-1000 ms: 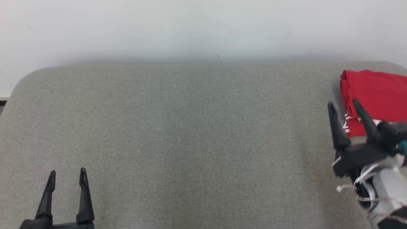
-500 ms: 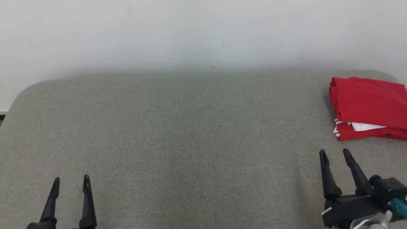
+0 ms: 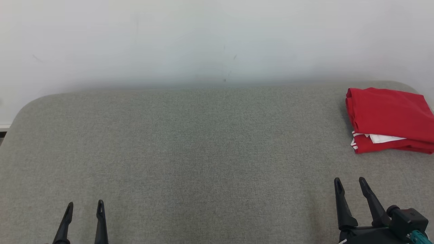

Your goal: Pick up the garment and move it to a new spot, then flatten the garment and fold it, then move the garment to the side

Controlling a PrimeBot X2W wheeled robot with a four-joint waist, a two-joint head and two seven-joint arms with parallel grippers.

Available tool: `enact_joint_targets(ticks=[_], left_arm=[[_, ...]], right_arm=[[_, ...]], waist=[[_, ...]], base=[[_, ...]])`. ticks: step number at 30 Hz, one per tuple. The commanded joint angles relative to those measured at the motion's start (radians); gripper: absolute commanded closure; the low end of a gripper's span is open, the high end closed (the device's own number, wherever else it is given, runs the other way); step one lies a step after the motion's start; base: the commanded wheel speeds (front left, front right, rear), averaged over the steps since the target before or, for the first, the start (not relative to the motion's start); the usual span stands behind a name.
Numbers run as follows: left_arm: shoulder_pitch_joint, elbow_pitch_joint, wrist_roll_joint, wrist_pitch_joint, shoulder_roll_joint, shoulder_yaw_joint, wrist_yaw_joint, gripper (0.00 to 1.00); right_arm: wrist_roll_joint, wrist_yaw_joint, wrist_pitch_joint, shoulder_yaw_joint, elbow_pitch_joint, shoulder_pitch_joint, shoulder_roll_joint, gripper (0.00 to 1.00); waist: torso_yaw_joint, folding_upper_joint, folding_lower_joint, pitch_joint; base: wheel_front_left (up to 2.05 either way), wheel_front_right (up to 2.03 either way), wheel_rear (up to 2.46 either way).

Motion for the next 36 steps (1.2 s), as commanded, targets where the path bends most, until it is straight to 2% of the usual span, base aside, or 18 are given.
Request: enact_joint_targets(ticks=[1, 5, 6, 11, 27, 36], left_arm=[[0.010, 0.010, 0.009, -0.003, 0.003, 0.002, 0.007, 0.00], [0.005, 0.026, 0.015, -0.003, 0.004, 0.002, 0.011, 0.00], [0.000, 0.027, 0.010, 0.000, 0.001, 0.001, 0.009, 1.00], [0.005, 0.076, 0.002, 0.009, -0.012, 0.000, 0.009, 1.00], [-0.034, 0.085, -0.315, 0.088, -0.018, 0.003, 0.005, 1.00], [-0.049, 0.087, -0.452, 0.120, -0.021, 0.003, 0.003, 1.00]], right_arm=[[-0.005, -0.003, 0.002, 0.002, -0.005, 0.009, 0.003, 0.00], [-0.009, -0.003, 0.005, 0.003, -0.009, 0.011, 0.004, 0.00], [-0.001, 0.000, 0.005, 0.002, -0.007, 0.003, 0.003, 1.00], [0.007, 0.000, 0.011, 0.005, 0.037, 0.024, 0.010, 1.00], [0.279, 0.000, 0.079, -0.029, 0.039, -0.005, 0.028, 1.00], [0.397, 0.000, 0.108, -0.044, 0.040, -0.017, 0.036, 1.00]], waist=[[0.001, 0.0000, 0.0000, 0.000], [0.003, 0.0000, 0.0000, -0.001], [0.003, 0.0000, 0.0000, -0.001], [0.003, 0.0000, 0.0001, -0.001], [0.005, 0.0000, 0.0001, 0.000], [0.005, 0.0000, 0.0001, 0.000]], base=[[0.00, 0.00, 0.00], [0.00, 0.00, 0.00], [0.00, 0.00, 0.00], [0.00, 0.00, 0.00], [0.00, 0.00, 0.00], [0.00, 0.00, 0.00]])
